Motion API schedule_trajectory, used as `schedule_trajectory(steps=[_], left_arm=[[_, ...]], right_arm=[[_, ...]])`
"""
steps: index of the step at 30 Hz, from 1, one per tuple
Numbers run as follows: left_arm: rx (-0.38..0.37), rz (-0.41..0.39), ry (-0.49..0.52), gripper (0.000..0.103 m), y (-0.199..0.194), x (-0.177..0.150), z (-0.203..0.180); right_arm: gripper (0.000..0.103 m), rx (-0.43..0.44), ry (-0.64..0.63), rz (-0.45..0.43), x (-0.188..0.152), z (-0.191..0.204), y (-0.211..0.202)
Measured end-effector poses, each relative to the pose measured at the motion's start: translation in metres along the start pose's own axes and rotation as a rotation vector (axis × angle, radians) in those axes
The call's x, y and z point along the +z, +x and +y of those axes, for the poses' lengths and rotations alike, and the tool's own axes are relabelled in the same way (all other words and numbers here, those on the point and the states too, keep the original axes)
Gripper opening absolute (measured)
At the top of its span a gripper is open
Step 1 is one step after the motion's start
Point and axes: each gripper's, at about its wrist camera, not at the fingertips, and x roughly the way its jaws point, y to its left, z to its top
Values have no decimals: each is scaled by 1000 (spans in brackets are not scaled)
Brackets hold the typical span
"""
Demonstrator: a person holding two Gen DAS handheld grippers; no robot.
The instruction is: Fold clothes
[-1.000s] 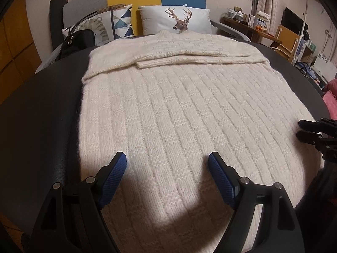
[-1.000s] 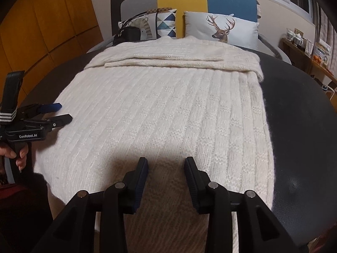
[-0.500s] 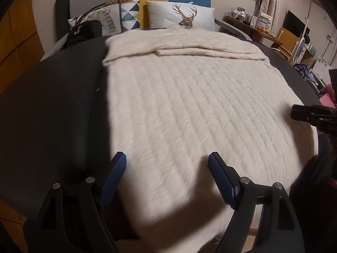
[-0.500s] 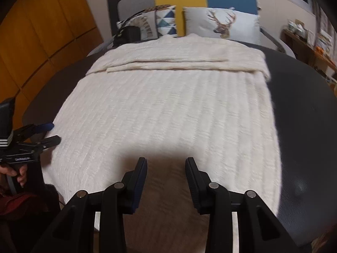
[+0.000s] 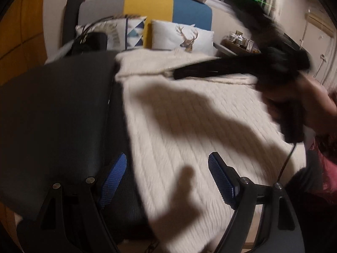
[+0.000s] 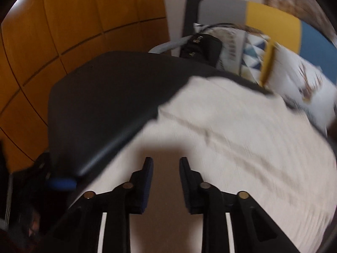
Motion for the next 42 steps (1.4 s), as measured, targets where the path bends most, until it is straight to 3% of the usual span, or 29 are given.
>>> schedule_trajectory(steps=[5, 8, 10, 14, 19, 23, 24, 30, 32, 35, 40, 42], left_arm=[[-32, 35, 68, 83, 22, -3, -10], [-10, 35, 120, 83, 24, -12, -16], [-8, 37, 123, 83, 25, -12, -17], [-17, 37, 109, 83, 27, -12, -15], [-15, 35, 111, 83, 28, -13, -18], [-9, 35, 115, 84, 29, -13, -20], [-7, 36, 116, 84, 29, -13, -20], [-7, 35, 114, 84, 30, -11, -17], [-8, 34, 112, 84, 29, -10, -17], [-28, 15, 78, 84, 23, -8, -11], [-54, -69, -27, 84, 10, 12, 4], [-52, -81, -62, 84, 13, 24, 8]], right_arm=[[21, -26, -99, 72, 39, 7, 57], [10, -58, -142, 137, 46, 8, 84], [9, -48, -112, 186, 44, 3, 99], [6, -40, -3, 142, 48, -8, 110], [9, -20, 28, 77, 41, -10, 101], [10, 59, 121, 11, 42, -17, 78], [10, 70, 119, 47, 42, -16, 85], [10, 34, 42, 73, 38, -4, 101], [14, 28, 34, 81, 39, -1, 91], [20, 56, 61, -1, 24, -9, 50], [21, -83, 222, -17, -39, -64, -21], [21, -201, 256, 4, -64, -90, -42]])
